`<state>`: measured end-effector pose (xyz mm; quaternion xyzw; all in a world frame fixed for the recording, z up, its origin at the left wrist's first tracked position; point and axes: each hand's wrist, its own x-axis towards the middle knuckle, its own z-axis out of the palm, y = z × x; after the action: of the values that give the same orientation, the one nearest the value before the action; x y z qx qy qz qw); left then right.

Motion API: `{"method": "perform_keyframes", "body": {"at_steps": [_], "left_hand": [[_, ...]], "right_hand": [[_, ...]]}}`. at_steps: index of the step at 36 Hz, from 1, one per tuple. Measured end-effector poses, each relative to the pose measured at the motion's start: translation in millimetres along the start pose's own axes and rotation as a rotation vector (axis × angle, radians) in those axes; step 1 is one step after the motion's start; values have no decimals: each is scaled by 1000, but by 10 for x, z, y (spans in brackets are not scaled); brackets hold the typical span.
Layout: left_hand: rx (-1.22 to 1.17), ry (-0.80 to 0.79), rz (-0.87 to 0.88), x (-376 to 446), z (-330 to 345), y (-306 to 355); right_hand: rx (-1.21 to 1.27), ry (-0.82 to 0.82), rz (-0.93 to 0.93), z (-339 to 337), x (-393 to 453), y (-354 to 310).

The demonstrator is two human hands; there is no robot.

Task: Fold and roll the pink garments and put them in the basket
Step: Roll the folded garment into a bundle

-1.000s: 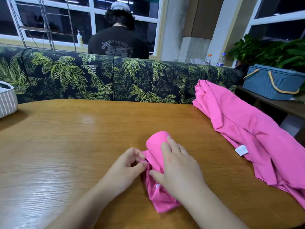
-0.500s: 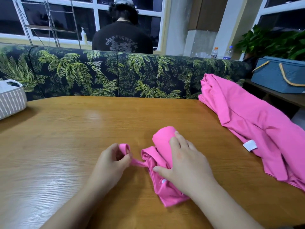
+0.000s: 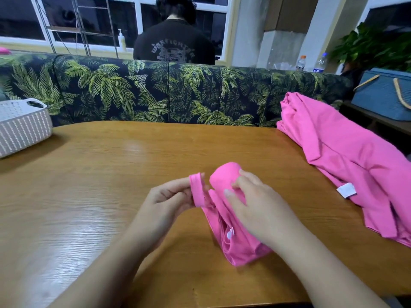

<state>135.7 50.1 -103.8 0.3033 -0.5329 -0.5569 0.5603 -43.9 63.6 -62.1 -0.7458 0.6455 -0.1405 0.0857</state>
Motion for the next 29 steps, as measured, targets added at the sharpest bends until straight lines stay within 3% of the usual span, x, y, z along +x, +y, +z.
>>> {"method": "perform_keyframes", "body": {"at_steps": [5, 11, 15, 20, 23, 26, 29], "left_hand": [[142, 36, 20, 21, 131, 3], [168, 7, 94, -34, 139, 37], [206, 58, 153, -65, 78, -3], [213, 228, 84, -72, 7, -85], [261, 230, 61, -49, -44, -78], [326, 134, 26, -31, -79, -26], [358, 71, -2, -32, -96, 6]], "right_hand": [[162, -22, 31, -81, 48, -9], [43, -187, 143, 74, 57, -104], [-115, -129, 27, 128, -5, -237], [-254, -54, -85, 255, -91, -340], [-131, -68, -106, 209, -111, -348], [134, -31, -118, 149, -51, -273], [281, -56, -39, 103, 42, -176]]}}
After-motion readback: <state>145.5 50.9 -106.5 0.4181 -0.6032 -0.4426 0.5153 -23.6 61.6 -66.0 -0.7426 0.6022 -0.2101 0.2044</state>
